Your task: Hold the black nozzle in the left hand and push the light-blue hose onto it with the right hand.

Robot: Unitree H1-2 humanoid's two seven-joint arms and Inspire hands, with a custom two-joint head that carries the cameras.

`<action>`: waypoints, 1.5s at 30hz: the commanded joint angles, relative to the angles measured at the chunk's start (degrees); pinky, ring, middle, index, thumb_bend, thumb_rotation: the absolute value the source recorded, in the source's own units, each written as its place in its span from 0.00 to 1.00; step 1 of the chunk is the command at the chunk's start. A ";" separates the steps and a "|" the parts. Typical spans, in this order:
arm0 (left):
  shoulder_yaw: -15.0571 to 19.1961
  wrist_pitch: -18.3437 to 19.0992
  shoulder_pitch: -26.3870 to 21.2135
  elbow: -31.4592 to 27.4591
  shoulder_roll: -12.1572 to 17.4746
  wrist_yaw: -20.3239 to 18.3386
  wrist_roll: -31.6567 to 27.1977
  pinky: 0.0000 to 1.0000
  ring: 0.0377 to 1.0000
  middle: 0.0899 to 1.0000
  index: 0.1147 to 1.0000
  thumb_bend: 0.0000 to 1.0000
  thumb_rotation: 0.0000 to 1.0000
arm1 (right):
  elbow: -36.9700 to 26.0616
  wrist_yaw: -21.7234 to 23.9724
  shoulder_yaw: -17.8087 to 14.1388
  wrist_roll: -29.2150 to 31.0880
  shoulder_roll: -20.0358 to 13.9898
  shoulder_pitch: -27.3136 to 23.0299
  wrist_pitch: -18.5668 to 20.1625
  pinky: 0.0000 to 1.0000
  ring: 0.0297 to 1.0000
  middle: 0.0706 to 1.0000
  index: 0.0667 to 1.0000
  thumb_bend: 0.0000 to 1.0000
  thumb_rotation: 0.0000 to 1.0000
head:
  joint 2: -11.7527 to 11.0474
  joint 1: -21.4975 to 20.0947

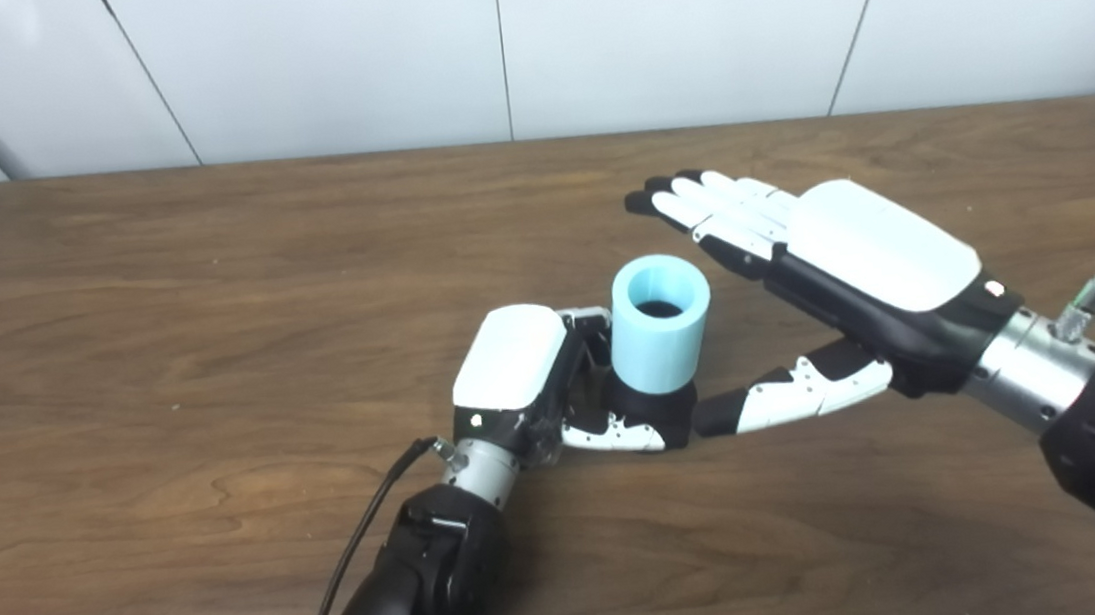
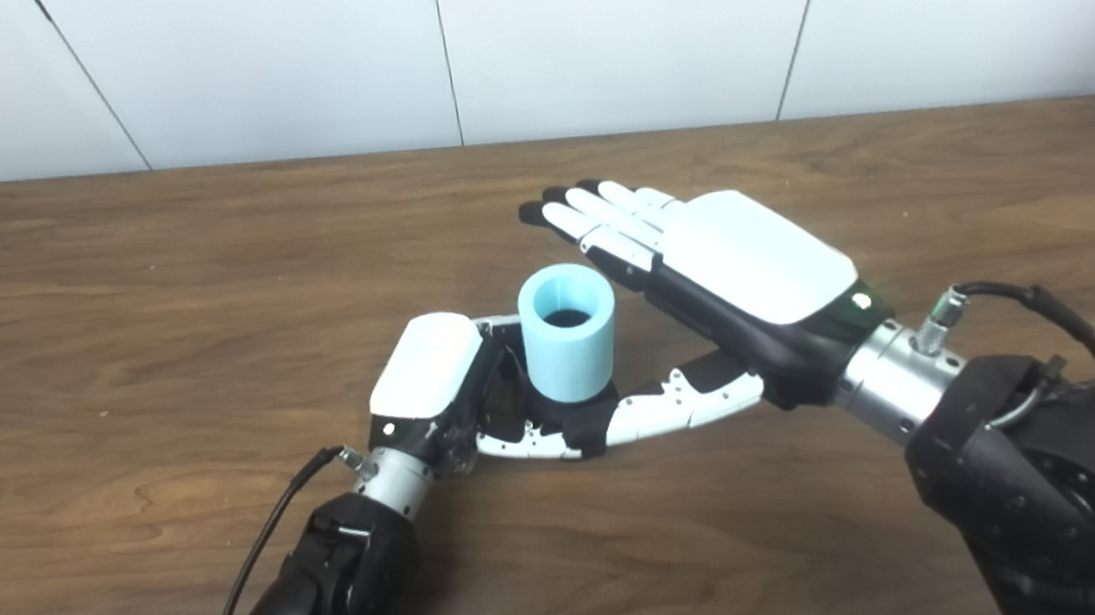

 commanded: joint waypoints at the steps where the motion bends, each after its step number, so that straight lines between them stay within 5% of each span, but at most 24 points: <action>1: -2.11 3.88 6.10 6.65 2.42 -9.91 -1.04 0.38 0.49 0.48 0.43 0.48 0.00 | 0.41 -3.07 -2.37 2.27 0.77 -0.34 0.90 0.93 1.00 0.99 0.97 0.63 0.98 | 0.07 0.01; 8: -1.35 2.08 6.27 6.90 2.45 -7.50 -2.15 0.39 0.50 0.51 0.39 0.47 0.00 | 4.16 -7.00 -5.58 6.86 3.50 4.49 2.39 0.83 0.96 0.96 0.96 0.65 0.99 | -0.40 -0.38; 11: -1.00 0.13 6.48 6.60 2.55 -5.30 -2.54 0.50 0.44 0.46 0.43 0.50 0.00 | 5.61 -8.94 -6.59 9.17 4.38 6.59 3.02 0.81 0.95 0.96 0.95 0.65 0.99 | -0.38 -0.42; 13: -1.22 -0.68 6.51 6.24 2.79 -3.89 -1.54 0.55 0.59 0.46 0.43 0.52 0.00 | 6.65 -10.27 -7.08 10.70 4.62 7.88 2.82 0.82 0.94 0.96 0.96 0.64 1.00 | -0.44 -0.26; 14: -1.53 -0.76 6.48 5.83 2.96 -3.31 -0.31 0.55 0.61 0.54 0.43 0.52 0.03 | 7.16 -10.95 -7.22 11.21 4.70 8.51 2.63 0.82 0.94 0.96 0.96 0.63 1.00 | -0.42 -0.21; 16: -2.09 -0.46 6.48 4.54 3.18 -3.05 2.05 0.57 0.65 0.63 0.61 0.77 0.05 | 7.94 -12.21 -7.14 11.51 4.83 9.50 2.24 0.83 0.94 0.97 0.96 0.62 1.00 | -0.46 -0.18; 21: -2.20 -0.13 6.46 -0.26 3.08 -4.88 6.08 0.68 0.75 0.74 0.75 0.89 0.21 | 9.04 -14.48 -6.26 11.24 4.97 10.77 2.03 0.82 0.93 0.97 0.97 0.61 1.00 | -0.54 -0.04; 25: -1.41 -1.27 5.67 -2.76 2.79 -4.59 8.39 0.74 0.77 0.75 0.76 0.96 0.25 | 9.88 -15.72 -5.78 11.30 4.66 11.22 1.50 0.81 0.92 0.98 0.99 0.61 1.00 | -0.71 0.00; 27: -0.49 -1.04 5.01 -4.78 2.50 -6.20 8.02 0.74 0.77 0.76 0.75 0.98 0.25 | 10.32 -16.26 -5.64 11.42 4.52 11.45 1.11 0.81 0.92 0.98 0.99 0.61 1.00 | -0.82 0.10; 33: 2.81 -0.91 2.78 -9.90 1.89 -12.07 7.10 0.46 0.55 0.60 0.67 1.00 0.24 | 11.26 -17.42 -5.26 11.72 4.31 11.62 1.01 0.81 0.93 0.98 0.99 0.60 1.00 | -1.03 0.39; 40: 6.94 1.90 -1.25 -15.75 2.28 -23.76 5.53 0.47 0.55 0.59 0.61 1.00 0.31 | 12.07 -18.82 -4.87 11.85 4.18 11.52 0.45 0.79 0.92 0.98 0.99 0.59 1.00 | -1.28 0.44; 45: 10.71 2.73 -4.47 -19.95 4.44 -30.39 3.83 0.49 0.58 0.62 0.67 1.00 0.37 | 12.30 -19.67 -4.72 11.46 4.12 11.56 0.66 0.75 0.89 0.97 1.00 0.60 1.00 | -1.30 0.53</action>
